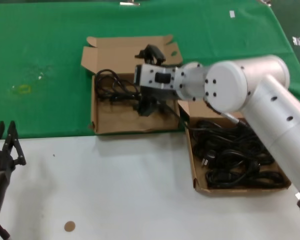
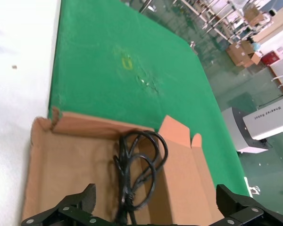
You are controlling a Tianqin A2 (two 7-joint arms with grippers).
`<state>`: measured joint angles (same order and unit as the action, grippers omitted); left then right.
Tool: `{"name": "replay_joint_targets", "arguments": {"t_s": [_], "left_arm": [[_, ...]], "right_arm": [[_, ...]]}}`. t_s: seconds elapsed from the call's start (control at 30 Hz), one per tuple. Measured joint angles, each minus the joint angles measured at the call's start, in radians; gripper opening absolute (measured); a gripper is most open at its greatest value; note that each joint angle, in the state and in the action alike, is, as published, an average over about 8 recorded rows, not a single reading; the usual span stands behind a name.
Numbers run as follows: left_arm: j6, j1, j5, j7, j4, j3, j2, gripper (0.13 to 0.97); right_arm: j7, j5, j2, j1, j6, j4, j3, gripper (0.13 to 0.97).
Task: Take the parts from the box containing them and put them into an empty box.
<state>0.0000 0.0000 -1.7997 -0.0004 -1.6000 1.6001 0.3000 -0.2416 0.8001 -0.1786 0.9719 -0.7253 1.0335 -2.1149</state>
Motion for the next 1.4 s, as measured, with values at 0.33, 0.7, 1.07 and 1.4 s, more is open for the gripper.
{"name": "replay_joint_targets", "arguments": {"t_s": [0.33, 0.7, 1.07, 1.4], "left_arm": [[0.0, 0.0, 0.0, 0.0, 0.0, 0.0, 0.0, 0.24], [0.0, 0.0, 0.0, 0.0, 0.0, 0.0, 0.0, 0.443], [0.0, 0.0, 0.0, 0.0, 0.0, 0.0, 0.0, 0.654], [0.0, 0.0, 0.0, 0.001, 0.0, 0.0, 0.0, 0.843]], "right_arm": [[0.03, 0.123, -0.015, -0.119, 0.089, 0.069, 0.063, 0.908], [0.067, 0.274, -0.033, -0.266, 0.199, 0.155, 0.141, 0.962], [0.104, 0.428, -0.052, -0.416, 0.311, 0.243, 0.221, 0.966], [0.137, 0.565, -0.069, -0.55, 0.41, 0.32, 0.291, 0.966]]}}
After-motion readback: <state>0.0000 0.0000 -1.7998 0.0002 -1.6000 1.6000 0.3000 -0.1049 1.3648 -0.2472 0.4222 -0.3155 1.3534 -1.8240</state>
